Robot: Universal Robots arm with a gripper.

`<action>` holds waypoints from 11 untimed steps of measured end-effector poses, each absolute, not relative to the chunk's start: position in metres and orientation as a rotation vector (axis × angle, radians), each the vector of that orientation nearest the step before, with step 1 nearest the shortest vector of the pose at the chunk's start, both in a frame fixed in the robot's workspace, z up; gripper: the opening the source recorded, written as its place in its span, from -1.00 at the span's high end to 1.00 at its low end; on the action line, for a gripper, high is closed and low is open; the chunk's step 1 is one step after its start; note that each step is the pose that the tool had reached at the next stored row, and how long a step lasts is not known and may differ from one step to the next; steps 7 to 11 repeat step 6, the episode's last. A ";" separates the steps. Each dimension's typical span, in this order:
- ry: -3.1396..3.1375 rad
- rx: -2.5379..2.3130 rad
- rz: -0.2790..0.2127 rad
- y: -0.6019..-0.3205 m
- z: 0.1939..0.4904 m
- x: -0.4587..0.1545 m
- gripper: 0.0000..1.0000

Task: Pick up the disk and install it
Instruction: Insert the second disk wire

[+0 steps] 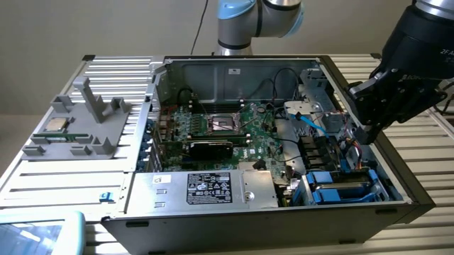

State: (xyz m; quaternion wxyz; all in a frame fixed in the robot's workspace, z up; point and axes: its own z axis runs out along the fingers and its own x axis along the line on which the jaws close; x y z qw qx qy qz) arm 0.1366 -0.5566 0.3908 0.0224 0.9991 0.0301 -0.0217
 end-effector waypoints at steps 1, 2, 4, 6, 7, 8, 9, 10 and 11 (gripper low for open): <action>0.093 3.095 -0.067 -0.557 0.391 0.137 0.79; 0.094 3.095 -0.067 -0.557 0.391 0.137 0.79; 0.094 3.095 -0.067 -0.557 0.391 0.137 0.79; 0.094 3.095 -0.067 -0.557 0.391 0.137 0.79; 0.094 3.095 -0.067 -0.557 0.391 0.137 0.79; 0.094 3.095 -0.067 -0.557 0.391 0.137 0.79; 0.094 3.095 -0.067 -0.557 0.391 0.137 0.79; 0.094 3.095 -0.067 -0.557 0.391 0.137 0.79; 0.094 3.095 -0.067 -0.557 0.391 0.137 0.79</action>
